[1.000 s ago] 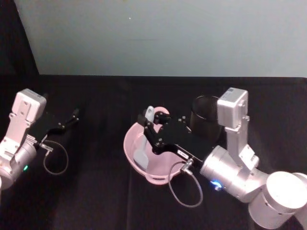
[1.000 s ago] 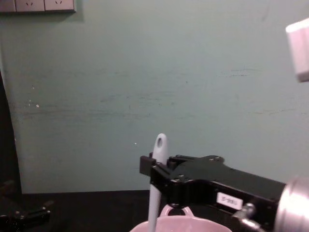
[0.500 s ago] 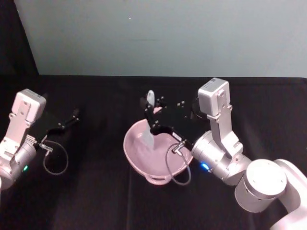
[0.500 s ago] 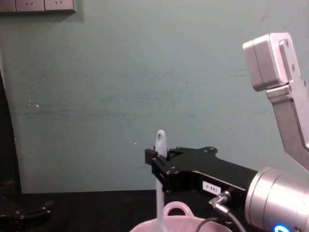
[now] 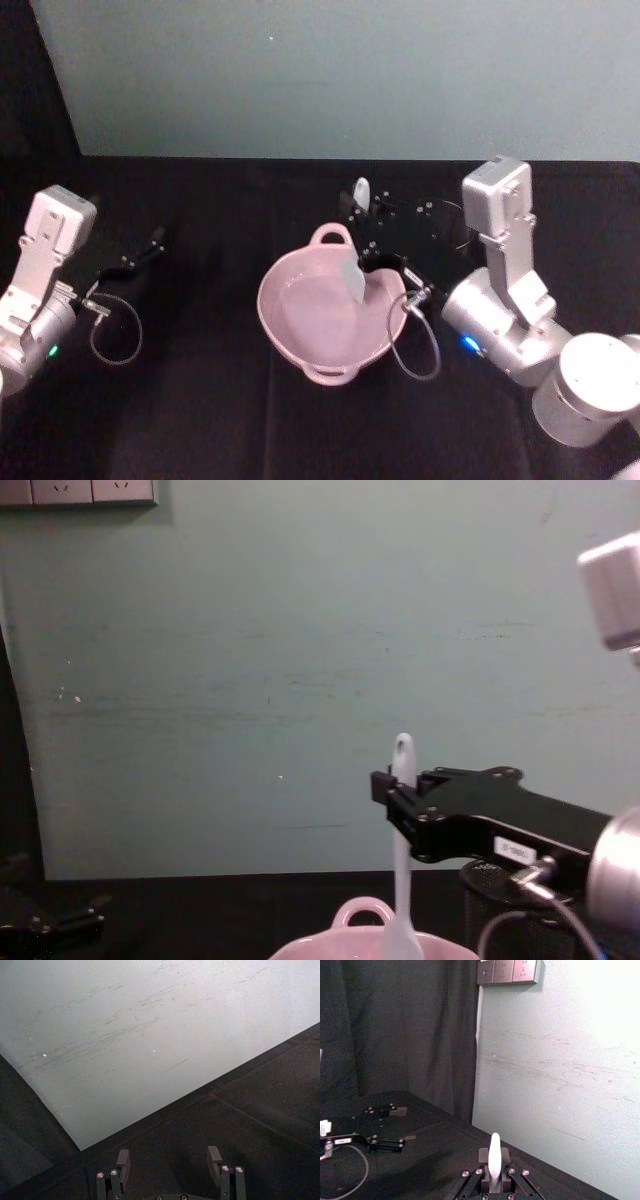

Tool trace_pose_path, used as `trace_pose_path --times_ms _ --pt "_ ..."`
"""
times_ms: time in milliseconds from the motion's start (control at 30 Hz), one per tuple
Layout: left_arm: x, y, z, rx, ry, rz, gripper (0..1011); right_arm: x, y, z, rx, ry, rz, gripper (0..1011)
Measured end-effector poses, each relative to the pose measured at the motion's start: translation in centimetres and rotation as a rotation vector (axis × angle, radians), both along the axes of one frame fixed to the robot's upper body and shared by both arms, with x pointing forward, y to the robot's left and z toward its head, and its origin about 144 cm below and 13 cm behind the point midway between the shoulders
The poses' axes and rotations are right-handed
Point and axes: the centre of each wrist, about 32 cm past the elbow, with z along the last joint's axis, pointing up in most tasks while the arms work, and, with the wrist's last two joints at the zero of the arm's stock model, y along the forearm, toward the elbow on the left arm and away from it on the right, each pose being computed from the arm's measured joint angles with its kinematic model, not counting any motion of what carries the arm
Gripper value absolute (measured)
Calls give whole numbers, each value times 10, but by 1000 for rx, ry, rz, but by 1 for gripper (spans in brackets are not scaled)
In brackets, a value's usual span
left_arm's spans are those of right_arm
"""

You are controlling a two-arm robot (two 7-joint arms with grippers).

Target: Use the one hand to pick up the spoon and stir the clear water in the bowl.

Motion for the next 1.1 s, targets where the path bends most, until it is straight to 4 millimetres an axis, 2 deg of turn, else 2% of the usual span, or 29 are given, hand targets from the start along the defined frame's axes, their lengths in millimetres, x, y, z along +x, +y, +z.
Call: trace_pose_path --times_ms 233,433,733,1100 --pt "0 0 0 0 0 0 1011 -21 -13 5 12 21 40 120" --pt "0 0 0 0 0 0 1011 -34 -12 6 45 65 90 121" --pt "0 0 0 0 0 0 1011 -34 -2 5 91 91 109 120" --pt "0 0 0 0 0 0 1011 -37 -6 28 123 30 97 121"
